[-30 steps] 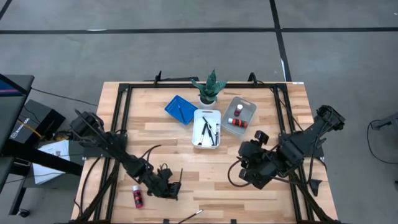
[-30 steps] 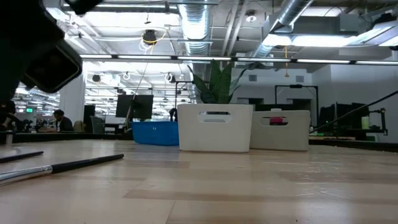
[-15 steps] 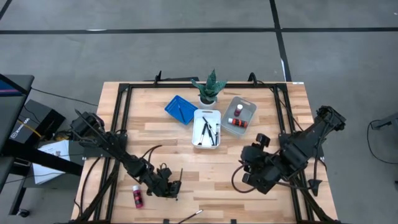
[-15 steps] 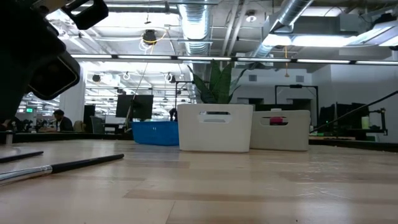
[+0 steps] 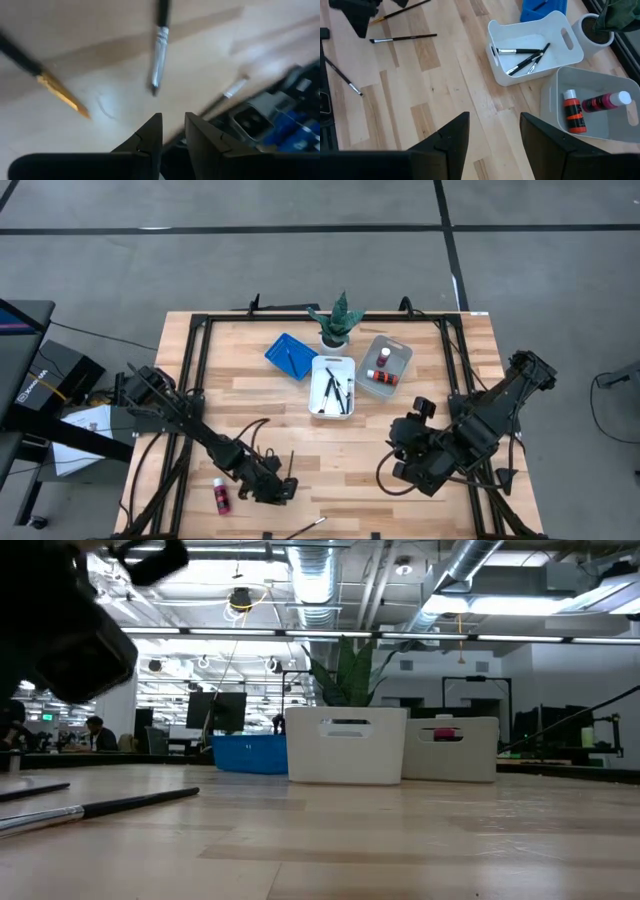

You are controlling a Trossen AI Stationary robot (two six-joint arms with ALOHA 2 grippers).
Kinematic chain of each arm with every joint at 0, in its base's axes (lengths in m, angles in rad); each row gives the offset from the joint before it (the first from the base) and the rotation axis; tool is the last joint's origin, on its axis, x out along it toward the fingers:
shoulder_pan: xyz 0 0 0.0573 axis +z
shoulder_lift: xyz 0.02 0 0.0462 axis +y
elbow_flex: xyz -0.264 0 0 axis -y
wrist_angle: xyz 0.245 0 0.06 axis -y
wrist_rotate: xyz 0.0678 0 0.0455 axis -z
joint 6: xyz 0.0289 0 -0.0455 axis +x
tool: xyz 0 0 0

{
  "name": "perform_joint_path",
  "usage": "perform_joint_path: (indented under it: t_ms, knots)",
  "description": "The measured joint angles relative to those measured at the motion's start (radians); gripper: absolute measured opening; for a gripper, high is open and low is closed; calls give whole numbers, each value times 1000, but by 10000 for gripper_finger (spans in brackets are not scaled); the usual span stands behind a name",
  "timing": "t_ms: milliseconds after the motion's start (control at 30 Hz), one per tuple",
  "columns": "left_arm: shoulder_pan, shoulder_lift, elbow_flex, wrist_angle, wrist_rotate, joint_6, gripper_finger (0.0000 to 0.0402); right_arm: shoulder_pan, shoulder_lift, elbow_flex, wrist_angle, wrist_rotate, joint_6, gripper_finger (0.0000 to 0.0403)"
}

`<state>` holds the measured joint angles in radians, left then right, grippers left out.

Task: Pick & Place Paint Supplies
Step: Put the small black paint brush into the blue bin

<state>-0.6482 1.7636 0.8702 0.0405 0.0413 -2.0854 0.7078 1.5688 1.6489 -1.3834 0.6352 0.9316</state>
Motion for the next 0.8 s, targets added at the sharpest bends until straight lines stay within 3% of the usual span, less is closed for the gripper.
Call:
perform_joint_path:
  t_ms: [367,567,800]
  knots:
    - [3,13,5,-24,-15,-14,76,6,0,0,1,1,0,170]
    - [3,21,9,-43,44,-2,76,5,0,0,0,0,1,170]
    - [3,21,11,-39,14,-13,76,4,0,0,1,-2,0,170]
